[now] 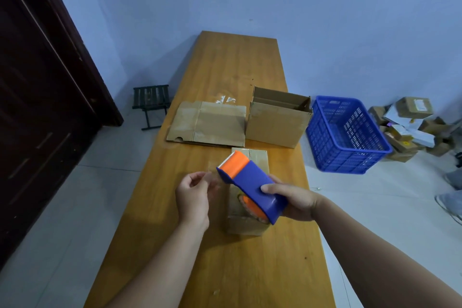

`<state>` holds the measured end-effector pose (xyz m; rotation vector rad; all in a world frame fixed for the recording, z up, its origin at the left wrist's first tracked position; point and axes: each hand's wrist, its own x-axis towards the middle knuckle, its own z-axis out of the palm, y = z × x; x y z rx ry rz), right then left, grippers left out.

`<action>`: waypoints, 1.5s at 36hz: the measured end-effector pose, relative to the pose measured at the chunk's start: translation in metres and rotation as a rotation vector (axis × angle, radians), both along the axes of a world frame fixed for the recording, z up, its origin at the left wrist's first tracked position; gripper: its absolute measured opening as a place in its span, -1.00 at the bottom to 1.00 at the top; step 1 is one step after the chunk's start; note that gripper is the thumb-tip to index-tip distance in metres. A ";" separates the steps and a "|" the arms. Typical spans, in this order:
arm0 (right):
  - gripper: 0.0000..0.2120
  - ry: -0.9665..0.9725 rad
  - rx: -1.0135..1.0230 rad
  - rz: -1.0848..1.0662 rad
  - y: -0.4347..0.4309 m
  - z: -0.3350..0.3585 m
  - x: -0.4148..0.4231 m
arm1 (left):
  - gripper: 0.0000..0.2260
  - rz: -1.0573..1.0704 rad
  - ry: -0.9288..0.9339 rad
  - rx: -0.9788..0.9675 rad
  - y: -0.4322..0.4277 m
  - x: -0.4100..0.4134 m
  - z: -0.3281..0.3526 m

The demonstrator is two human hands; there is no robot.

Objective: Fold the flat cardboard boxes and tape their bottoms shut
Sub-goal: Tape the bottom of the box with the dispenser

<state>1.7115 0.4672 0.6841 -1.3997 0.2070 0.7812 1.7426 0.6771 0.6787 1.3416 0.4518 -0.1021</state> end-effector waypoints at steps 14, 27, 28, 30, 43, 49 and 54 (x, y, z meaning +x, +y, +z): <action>-0.46 -0.298 -0.415 -0.053 0.026 0.012 -0.015 | -0.96 0.206 0.180 -0.057 0.010 -0.003 -0.012; -0.38 -0.512 -0.654 -0.148 0.038 -0.008 -0.032 | -0.97 0.132 0.310 -0.155 0.005 -0.005 -0.017; -0.37 -0.528 -0.690 -0.146 0.038 -0.010 -0.032 | -0.97 0.124 0.317 -0.158 0.004 -0.005 -0.018; -0.39 -0.538 -0.742 -0.172 0.038 -0.013 -0.031 | -0.98 0.115 0.340 -0.165 0.002 -0.004 -0.020; -0.68 -0.523 -0.664 -0.421 0.052 -0.025 -0.038 | -0.89 0.127 0.523 -0.306 0.016 -0.005 -0.023; -0.62 -0.542 -0.658 -0.493 0.052 -0.036 -0.035 | -0.94 0.105 0.528 -0.351 0.019 -0.016 -0.026; -0.69 -0.519 -0.606 -0.543 0.047 -0.038 -0.032 | -0.91 0.090 0.507 -0.413 0.021 -0.018 -0.030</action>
